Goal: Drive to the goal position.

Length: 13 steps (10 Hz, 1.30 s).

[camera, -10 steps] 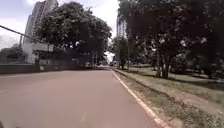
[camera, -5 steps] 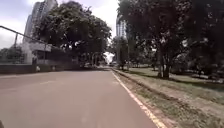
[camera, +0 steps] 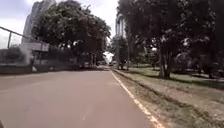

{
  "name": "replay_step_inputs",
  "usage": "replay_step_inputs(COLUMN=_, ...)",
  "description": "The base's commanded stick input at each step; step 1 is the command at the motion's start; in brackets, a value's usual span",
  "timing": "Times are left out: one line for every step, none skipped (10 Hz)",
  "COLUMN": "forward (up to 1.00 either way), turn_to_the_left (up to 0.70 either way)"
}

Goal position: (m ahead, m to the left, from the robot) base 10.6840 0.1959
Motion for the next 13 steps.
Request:
replay_step_inputs(forward=0.7, turn_to_the_left=0.0)
replay_step_inputs(forward=0.7, turn_to_the_left=0.0)
replay_step_inputs(forward=0.7, turn_to_the_left=0.0)
replay_step_inputs(forward=0.7, turn_to_the_left=0.0)
replay_step_inputs(forward=0.7, turn_to_the_left=0.0)
replay_step_inputs(forward=0.7, turn_to_the_left=0.0)
replay_step_inputs(forward=0.7, turn_to_the_left=0.03)
replay_step_inputs(forward=0.7, turn_to_the_left=0.13)
replay_step_inputs(forward=0.7, turn_to_the_left=0.09)
replay_step_inputs(forward=0.7, turn_to_the_left=0.02)
replay_step_inputs(forward=0.7, turn_to_the_left=0.0)
replay_step_inputs(forward=0.7, turn_to_the_left=0.0)
replay_step_inputs(forward=0.7, turn_to_the_left=0.0)
